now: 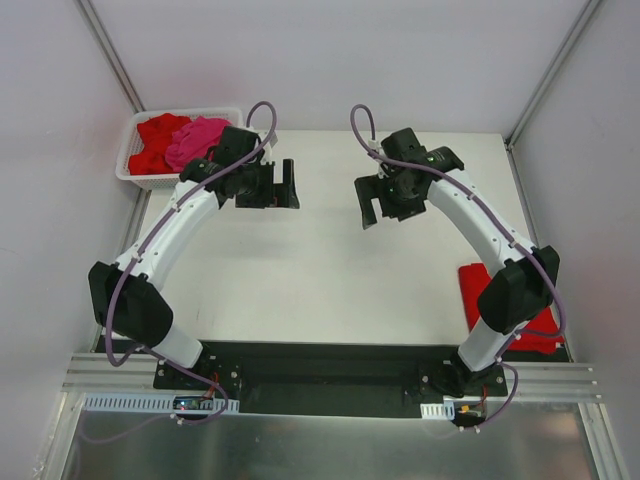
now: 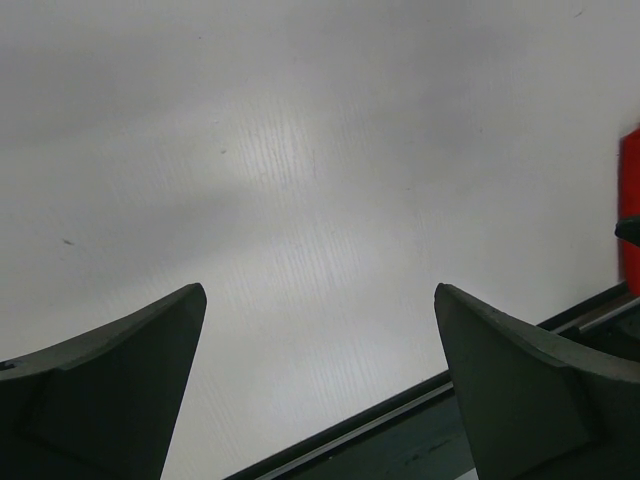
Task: Fold and stack the t-shirts
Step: Put the neatly folded tshirt into the corner of the board with the right arm
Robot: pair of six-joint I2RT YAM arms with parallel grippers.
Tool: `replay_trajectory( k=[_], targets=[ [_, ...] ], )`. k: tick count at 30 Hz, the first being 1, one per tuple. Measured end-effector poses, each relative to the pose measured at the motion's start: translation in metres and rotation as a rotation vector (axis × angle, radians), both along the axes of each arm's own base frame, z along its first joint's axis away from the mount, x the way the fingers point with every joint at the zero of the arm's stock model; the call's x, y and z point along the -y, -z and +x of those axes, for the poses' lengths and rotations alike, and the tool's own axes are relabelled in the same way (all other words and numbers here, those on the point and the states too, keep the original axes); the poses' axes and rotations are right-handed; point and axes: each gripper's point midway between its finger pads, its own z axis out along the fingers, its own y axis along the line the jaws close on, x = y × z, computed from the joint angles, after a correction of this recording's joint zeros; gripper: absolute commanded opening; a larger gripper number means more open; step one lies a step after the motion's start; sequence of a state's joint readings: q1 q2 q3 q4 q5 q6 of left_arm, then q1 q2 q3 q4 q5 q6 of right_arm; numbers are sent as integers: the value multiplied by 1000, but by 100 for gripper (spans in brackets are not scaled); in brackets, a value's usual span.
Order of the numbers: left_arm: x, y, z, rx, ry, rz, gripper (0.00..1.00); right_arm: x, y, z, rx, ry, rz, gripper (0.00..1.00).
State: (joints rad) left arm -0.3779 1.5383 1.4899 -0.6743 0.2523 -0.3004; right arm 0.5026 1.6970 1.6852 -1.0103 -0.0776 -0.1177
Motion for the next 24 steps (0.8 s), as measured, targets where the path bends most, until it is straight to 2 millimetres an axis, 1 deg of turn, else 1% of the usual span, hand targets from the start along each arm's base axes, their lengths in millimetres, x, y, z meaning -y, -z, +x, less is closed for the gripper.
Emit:
replay_trajectory(
  k=[3,6,8,12,16,24],
  targets=[
    [-8,-5,0,21,-19,20,99,4,-1,3,14,10,-21,100],
    [-16,-14,0,55,-36,39,99,14,-1,5,29,19,-57,100],
    [-19,-20,3,73,-43,40,99,20,-3,7,33,33,-58,100],
    [-17,-31,9,98,-43,31,100,28,-7,11,34,61,-36,100],
    [-19,-30,10,95,-50,42,99,27,-8,10,33,61,-28,100],
    [-23,-26,8,83,-62,63,99,25,-1,6,18,56,-22,100]
  ],
)
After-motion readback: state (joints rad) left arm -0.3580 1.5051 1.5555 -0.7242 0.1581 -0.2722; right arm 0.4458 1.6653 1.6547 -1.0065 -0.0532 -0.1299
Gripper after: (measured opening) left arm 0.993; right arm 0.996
